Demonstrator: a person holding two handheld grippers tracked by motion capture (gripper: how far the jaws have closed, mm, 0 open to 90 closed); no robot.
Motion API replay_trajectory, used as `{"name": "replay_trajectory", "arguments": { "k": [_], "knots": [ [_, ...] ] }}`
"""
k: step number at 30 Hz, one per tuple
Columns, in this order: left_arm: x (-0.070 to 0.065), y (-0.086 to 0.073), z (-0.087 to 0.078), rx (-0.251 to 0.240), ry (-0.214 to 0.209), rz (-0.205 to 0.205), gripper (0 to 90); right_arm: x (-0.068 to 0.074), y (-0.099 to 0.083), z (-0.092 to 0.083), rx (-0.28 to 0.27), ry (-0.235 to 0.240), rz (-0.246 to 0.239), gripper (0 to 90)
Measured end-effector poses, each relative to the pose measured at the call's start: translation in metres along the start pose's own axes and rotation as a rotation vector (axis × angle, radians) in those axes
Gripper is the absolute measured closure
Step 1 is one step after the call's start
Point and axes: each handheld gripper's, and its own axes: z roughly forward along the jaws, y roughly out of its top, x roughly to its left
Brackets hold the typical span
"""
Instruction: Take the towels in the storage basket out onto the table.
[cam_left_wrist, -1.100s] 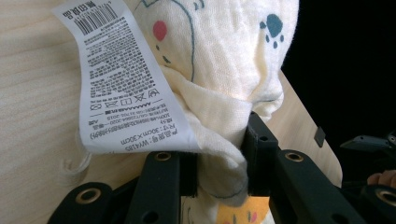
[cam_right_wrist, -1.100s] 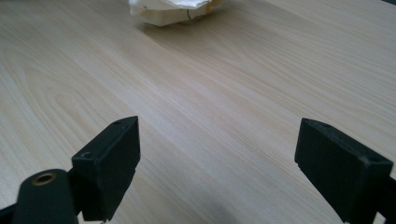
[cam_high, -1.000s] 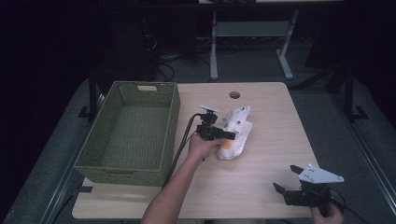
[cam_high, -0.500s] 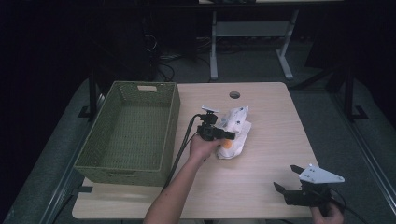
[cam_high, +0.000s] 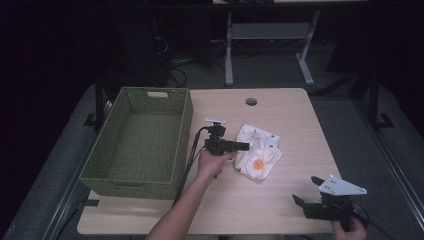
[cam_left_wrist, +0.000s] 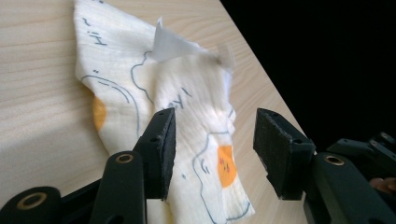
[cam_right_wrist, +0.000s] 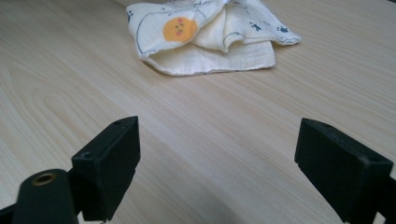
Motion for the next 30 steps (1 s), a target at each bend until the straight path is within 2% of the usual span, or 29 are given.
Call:
{"name": "replay_trajectory", "arguments": {
  "k": [1,6,9,11,14,16,19,21,24,27,30],
  "knots": [
    [0.0,-0.001,-0.002,-0.008,-0.019,0.004,47.2,0.001,0.0,0.0,0.005,0.001,0.008,13.9],
    [-0.003,-0.007,-0.01,-0.026,-0.037,0.039,45.6,0.002,0.0,0.002,0.01,0.001,-0.004,13.9],
    [-0.006,-0.011,-0.013,-0.018,-0.047,0.058,44.8,0.002,0.001,0.003,0.014,0.0,-0.009,13.9],
    [-0.008,-0.015,-0.015,-0.01,-0.04,0.088,44.2,0.002,0.001,0.003,0.015,0.001,-0.009,14.0],
    [-0.01,-0.021,-0.018,-0.002,-0.054,0.096,42.5,0.002,0.001,0.005,0.019,0.001,-0.014,13.9],
    [-0.011,-0.025,-0.021,-0.002,-0.039,0.126,42.4,0.003,0.002,0.006,0.021,0.0,-0.014,13.9],
    [-0.012,-0.029,-0.025,-0.006,-0.055,0.124,41.7,0.003,0.002,0.007,0.024,0.0,-0.015,13.9],
    [-0.013,-0.032,-0.028,-0.002,-0.038,0.151,41.2,0.003,0.002,0.007,0.027,-0.002,-0.015,13.9],
    [-0.014,-0.037,-0.03,0.013,-0.058,0.137,39.5,0.003,0.002,0.008,0.03,-0.001,-0.016,13.9],
    [-0.016,-0.042,-0.033,0.025,-0.044,0.161,39.1,0.004,0.002,0.01,0.036,-0.002,-0.015,13.9],
    [-0.017,-0.045,-0.036,0.023,-0.05,0.163,38.7,0.004,0.002,0.011,0.039,0.0,-0.017,13.9]
  ]
}}
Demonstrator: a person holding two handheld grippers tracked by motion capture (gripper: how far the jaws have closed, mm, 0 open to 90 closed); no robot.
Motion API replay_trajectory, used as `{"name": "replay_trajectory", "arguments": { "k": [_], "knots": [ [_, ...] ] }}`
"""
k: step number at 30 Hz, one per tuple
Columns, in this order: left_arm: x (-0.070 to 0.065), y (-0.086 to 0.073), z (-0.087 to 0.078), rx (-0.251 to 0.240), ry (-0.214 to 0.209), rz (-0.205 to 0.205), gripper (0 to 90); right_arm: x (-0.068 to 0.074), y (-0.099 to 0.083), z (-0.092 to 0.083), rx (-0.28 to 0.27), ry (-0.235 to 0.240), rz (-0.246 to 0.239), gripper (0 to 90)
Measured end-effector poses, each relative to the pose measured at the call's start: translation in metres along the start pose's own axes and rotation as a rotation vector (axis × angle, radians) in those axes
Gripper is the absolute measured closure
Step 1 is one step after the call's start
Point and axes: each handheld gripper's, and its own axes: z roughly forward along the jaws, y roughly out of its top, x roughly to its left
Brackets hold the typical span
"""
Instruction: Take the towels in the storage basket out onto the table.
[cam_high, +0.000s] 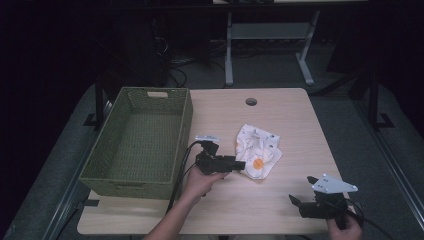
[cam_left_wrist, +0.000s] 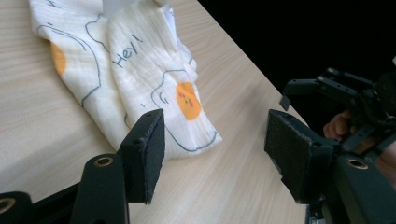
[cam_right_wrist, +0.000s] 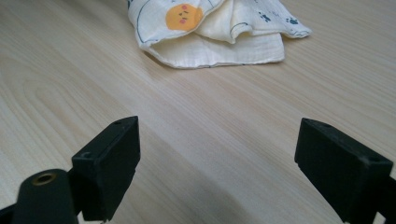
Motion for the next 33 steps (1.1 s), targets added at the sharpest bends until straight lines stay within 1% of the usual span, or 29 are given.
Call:
{"name": "replay_trajectory", "arguments": {
  "k": [2,4,5,7,10,12,15,18,21,25,28,29,31,33],
  "knots": [
    [-0.001,-0.002,-0.002,-0.001,0.007,0.006,38.5,0.0,0.0,0.0,0.001,0.001,0.0,13.9],
    [-0.001,-0.004,-0.004,-0.002,-0.006,0.002,38.4,0.0,0.0,0.0,0.001,0.001,0.001,13.9],
    [-0.002,-0.007,-0.006,-0.004,0.001,0.014,38.3,0.0,0.0,0.0,0.001,0.001,0.0,13.9],
    [-0.004,-0.008,-0.007,0.004,0.002,0.019,37.5,0.0,0.0,0.0,0.001,0.001,0.0,13.9],
    [-0.007,-0.013,-0.01,0.008,0.003,0.041,36.9,0.0,0.0,0.0,0.002,0.002,-0.002,13.9],
    [-0.007,-0.016,-0.012,0.009,-0.001,0.041,36.4,0.0,0.0,0.0,0.002,0.002,-0.003,13.9],
    [-0.008,-0.022,-0.014,0.017,0.002,0.059,35.5,0.0,0.0,0.0,0.003,0.001,-0.005,13.9],
    [-0.009,-0.027,-0.016,0.018,-0.008,0.067,34.1,0.0,0.0,0.0,0.004,0.0,-0.005,13.9],
    [-0.011,-0.031,-0.019,0.015,-0.008,0.068,33.8,0.0,0.0,0.0,0.003,0.0,-0.002,13.9],
    [-0.014,-0.034,-0.023,0.015,0.006,0.088,33.4,0.0,0.0,0.0,0.003,0.002,-0.006,13.9],
    [-0.015,-0.037,-0.024,0.017,0.001,0.093,33.3,0.001,0.001,0.0,0.002,0.002,-0.006,13.9],
    [-0.017,-0.039,-0.026,0.022,0.008,0.106,33.1,0.002,0.001,0.0,0.007,-0.001,-0.007,13.9],
    [-0.018,-0.042,-0.028,0.023,0.006,0.098,33.0,0.002,0.001,0.0,0.006,-0.001,-0.01,13.9],
    [-0.019,-0.044,-0.03,0.021,0.006,0.104,32.5,0.003,0.001,0.0,0.007,0.0,-0.01,13.9]
  ]
}}
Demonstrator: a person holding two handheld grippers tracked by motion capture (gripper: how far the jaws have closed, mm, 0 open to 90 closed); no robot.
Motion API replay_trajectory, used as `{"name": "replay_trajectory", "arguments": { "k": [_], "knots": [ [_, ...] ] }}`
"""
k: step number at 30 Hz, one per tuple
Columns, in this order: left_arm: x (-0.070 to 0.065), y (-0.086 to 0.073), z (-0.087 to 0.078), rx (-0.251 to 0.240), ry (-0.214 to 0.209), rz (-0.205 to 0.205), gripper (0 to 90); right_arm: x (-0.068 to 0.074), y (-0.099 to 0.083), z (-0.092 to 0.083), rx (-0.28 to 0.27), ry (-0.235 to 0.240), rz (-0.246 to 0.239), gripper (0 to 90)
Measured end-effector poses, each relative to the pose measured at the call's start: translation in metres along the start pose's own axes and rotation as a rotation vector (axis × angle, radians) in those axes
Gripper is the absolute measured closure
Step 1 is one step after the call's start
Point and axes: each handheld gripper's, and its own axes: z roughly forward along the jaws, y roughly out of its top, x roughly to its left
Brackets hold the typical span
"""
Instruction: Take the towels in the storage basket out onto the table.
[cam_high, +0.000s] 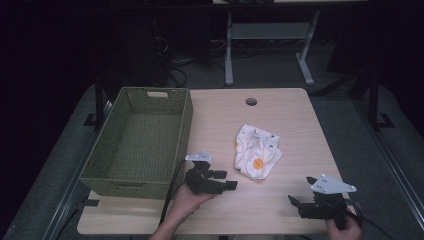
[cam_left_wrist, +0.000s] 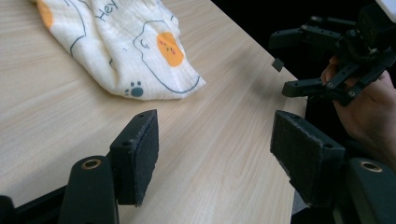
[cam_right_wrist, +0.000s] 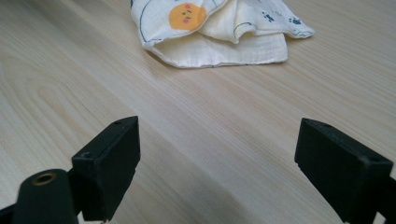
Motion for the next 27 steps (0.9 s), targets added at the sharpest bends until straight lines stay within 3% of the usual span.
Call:
{"name": "replay_trajectory", "arguments": {
  "k": [20,27],
  "knots": [
    [-0.009,-0.02,-0.009,-0.006,0.05,0.033,31.8,0.003,0.0,0.006,0.013,0.002,0.006,13.9],
    [-0.016,-0.024,-0.009,-0.008,0.039,0.038,31.1,0.004,0.0,0.006,0.021,0.018,-0.004,13.9]
  ]
}}
